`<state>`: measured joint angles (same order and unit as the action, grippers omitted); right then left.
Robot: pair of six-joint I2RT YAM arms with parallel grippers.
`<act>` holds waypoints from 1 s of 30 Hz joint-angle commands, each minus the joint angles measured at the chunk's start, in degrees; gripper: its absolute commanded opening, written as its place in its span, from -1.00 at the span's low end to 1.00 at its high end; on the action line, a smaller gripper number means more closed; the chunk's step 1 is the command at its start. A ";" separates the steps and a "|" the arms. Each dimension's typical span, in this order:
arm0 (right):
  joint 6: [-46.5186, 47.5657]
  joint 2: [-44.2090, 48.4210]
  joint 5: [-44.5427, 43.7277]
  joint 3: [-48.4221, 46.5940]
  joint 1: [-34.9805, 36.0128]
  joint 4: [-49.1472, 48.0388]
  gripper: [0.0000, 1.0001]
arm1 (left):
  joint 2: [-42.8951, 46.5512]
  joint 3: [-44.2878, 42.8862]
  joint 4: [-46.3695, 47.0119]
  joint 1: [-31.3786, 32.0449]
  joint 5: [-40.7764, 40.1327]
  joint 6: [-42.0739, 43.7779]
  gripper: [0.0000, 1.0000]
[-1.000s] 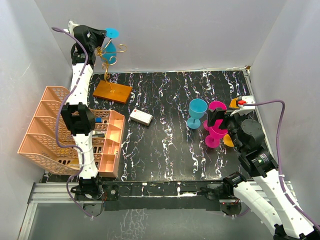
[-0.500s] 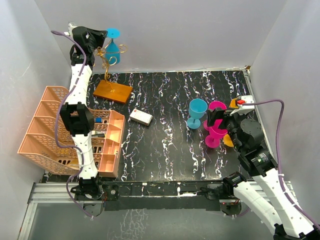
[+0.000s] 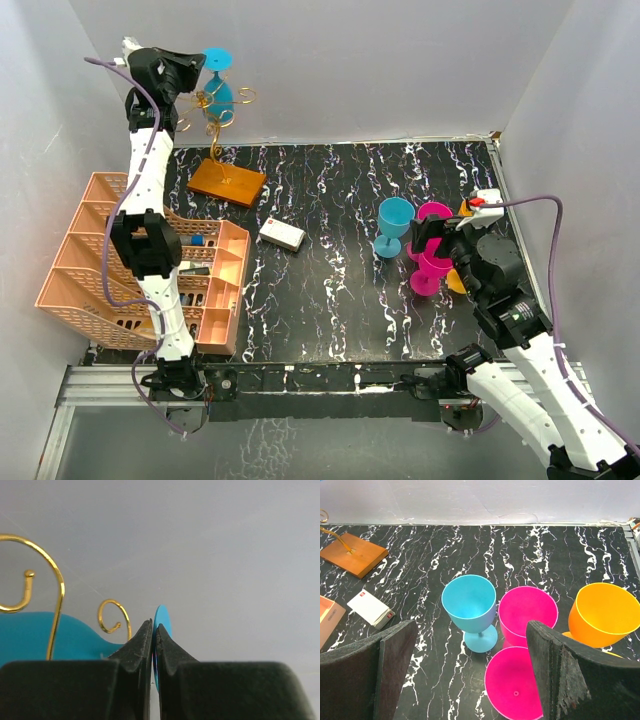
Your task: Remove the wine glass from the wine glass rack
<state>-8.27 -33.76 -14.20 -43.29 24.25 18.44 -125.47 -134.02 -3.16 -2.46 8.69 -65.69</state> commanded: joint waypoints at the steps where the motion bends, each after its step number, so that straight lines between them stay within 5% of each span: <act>1: -0.52 -0.25 0.45 -1.89 0.02 -1.91 0.98 | 6.21 0.16 2.13 -0.73 2.72 -0.75 -1.00; 20: -0.49 -0.51 0.48 -1.79 0.03 -1.91 0.98 | 6.73 1.07 5.15 -5.48 3.63 -0.79 -1.00; 30: -0.61 -1.38 0.55 -2.22 0.08 -1.49 0.98 | -3.01 -7.51 13.08 -5.95 4.82 -6.41 -1.00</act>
<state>-8.91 -34.87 -13.58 -43.29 24.25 19.16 -126.65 -136.73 2.20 -8.19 12.62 -69.32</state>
